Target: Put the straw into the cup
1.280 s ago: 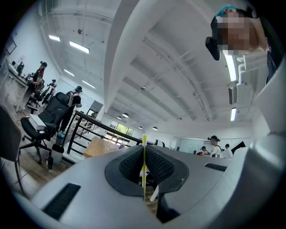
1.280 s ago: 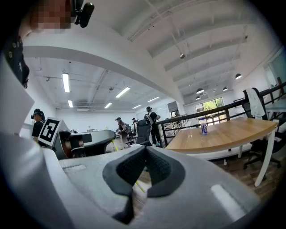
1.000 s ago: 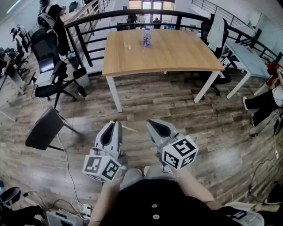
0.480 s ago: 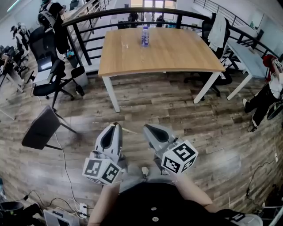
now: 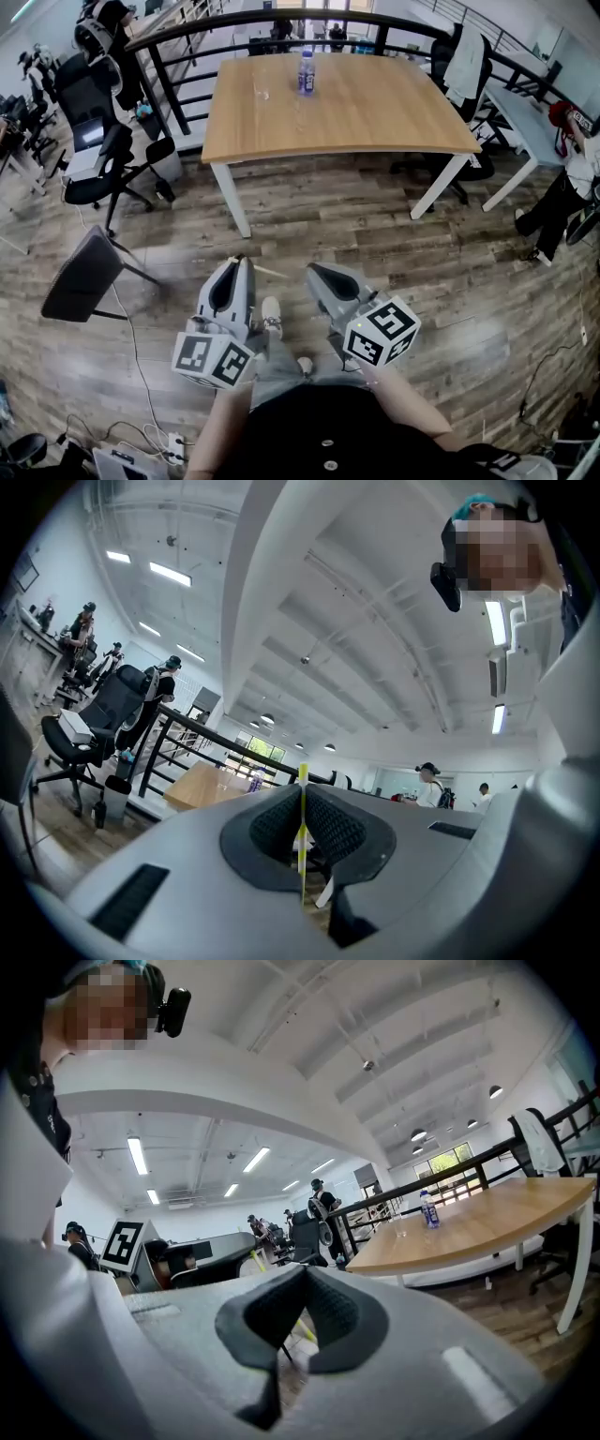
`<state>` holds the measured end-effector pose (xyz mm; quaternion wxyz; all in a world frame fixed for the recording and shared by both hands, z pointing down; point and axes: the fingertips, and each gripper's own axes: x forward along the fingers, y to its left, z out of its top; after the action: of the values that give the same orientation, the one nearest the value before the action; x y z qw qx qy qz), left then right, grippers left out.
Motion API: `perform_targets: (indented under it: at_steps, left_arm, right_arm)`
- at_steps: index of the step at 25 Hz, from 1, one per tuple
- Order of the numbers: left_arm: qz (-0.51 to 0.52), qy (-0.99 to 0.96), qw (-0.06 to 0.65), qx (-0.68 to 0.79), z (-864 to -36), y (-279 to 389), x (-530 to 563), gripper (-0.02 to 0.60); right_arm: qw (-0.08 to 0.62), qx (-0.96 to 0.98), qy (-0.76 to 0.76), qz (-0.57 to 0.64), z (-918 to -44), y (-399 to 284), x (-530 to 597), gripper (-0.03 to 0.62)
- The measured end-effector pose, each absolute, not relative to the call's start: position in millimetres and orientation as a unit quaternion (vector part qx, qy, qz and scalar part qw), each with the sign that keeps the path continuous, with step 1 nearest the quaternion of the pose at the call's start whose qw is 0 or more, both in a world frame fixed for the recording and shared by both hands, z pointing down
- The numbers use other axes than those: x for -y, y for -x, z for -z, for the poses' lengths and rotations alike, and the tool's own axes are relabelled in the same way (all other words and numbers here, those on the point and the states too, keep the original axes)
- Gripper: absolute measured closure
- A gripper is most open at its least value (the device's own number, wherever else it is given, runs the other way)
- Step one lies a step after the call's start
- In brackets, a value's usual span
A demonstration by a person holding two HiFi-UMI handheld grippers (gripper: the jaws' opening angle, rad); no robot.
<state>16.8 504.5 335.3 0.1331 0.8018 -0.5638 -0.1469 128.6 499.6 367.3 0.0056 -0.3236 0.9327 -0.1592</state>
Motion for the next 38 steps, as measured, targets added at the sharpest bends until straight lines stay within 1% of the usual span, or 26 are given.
perform_targets:
  at_steps: [7,22,29,38]
  left_arm:
    - [0.152,-0.807,0.14,0.553,-338,1,-428,0.554]
    - [0.143,-0.835,0.126,0.517,-324,89,-238,0.554]
    - [0.135,-0.841,0.138,0.506,-333,116,-187,0.554]
    - [0.13,-0.838,0.156,0.506,-347,129,-148,0.554]
  right_arm:
    - [0.001,-0.926,0.343,0.156,-371,-113,-423,0.595]
    - [0.023,-0.907,0.394,0.148,-361,-27,-235,0.595]
    - [0.014,-0.899,0.409,0.159,-373,-2,-192,0.595]
    - [0.002,-0.9,0.4,0.172,-385,18,-154,0.595]
